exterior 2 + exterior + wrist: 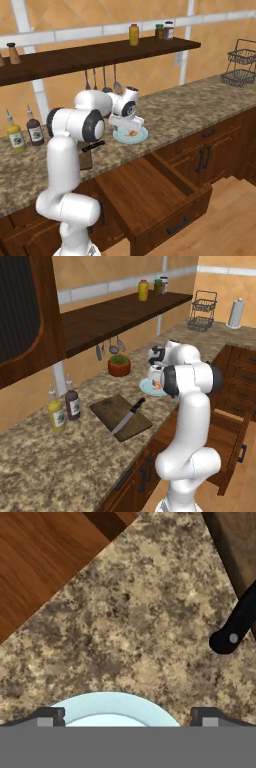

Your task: Pick up the knife from the drawer and place it on the cutting board. Then place the meat from the plate to the cutting board.

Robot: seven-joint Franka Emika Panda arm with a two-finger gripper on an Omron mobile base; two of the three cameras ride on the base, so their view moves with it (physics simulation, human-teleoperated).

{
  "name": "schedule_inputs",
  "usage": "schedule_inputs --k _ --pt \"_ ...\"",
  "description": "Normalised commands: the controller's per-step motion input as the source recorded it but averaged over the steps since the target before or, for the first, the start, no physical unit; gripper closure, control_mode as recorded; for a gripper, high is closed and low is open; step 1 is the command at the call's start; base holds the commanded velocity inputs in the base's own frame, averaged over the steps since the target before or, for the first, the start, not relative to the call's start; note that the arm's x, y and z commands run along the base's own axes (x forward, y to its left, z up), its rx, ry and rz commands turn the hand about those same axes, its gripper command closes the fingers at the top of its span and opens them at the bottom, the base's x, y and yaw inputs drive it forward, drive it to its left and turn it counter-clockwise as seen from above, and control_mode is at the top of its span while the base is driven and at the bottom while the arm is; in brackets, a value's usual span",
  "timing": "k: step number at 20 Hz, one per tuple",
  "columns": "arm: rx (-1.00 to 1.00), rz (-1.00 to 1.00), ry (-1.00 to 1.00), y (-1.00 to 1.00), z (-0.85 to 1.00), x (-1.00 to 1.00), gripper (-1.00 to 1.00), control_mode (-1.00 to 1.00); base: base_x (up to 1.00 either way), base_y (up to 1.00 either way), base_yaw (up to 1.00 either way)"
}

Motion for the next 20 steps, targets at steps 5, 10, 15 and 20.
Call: schedule_inputs --k 5,10,15,20 --pt "-0.01 0.00 -0.08 -0.13 -0.25 0.17 -1.00 -1.00 0.00 0.00 0.00" --pt "0.00 0.00 -0.07 -0.07 -0.17 0.35 -1.00 -1.00 0.00 0.00 0.00" --pt "-0.01 0.00 -0.10 0.00 -0.11 0.31 -1.00 -1.00 0.00 0.00 0.00" --pt "-0.02 0.00 -0.09 0.00 -0.10 0.15 -1.00 -1.00 0.00 0.00 0.00"
